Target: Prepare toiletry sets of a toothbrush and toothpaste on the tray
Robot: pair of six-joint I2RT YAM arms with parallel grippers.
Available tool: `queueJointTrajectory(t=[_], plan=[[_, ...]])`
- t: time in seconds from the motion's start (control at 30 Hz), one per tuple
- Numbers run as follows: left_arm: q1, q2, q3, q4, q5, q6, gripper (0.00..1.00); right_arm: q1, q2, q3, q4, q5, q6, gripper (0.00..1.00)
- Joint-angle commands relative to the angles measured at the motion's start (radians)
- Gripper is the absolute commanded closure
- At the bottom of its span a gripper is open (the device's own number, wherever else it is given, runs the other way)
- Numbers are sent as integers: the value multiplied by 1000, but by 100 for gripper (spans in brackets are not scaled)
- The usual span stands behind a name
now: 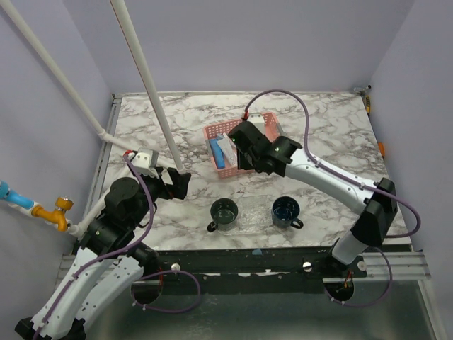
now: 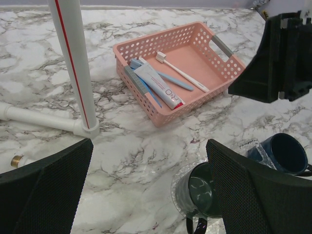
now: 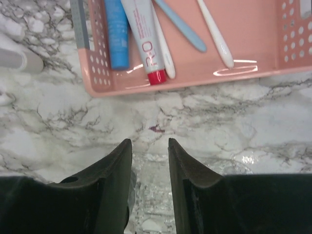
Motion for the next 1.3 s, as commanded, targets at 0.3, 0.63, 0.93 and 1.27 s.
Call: queueJointTrajectory(t=[0.3,0.63,0.93,1.27], plan=[[4,8,0,20,13,23,1,-189,261,234,115,-246,-236,56],[4,12,-9,38,36,39,1,-241,452,316,136,-320,-277,44],[4,38,-9,43,53,46,1,-257,576,370,128,-362,-290,38],[3,46,-9,45,68,46,1,-263,672,436,120,-371,-300,35]])
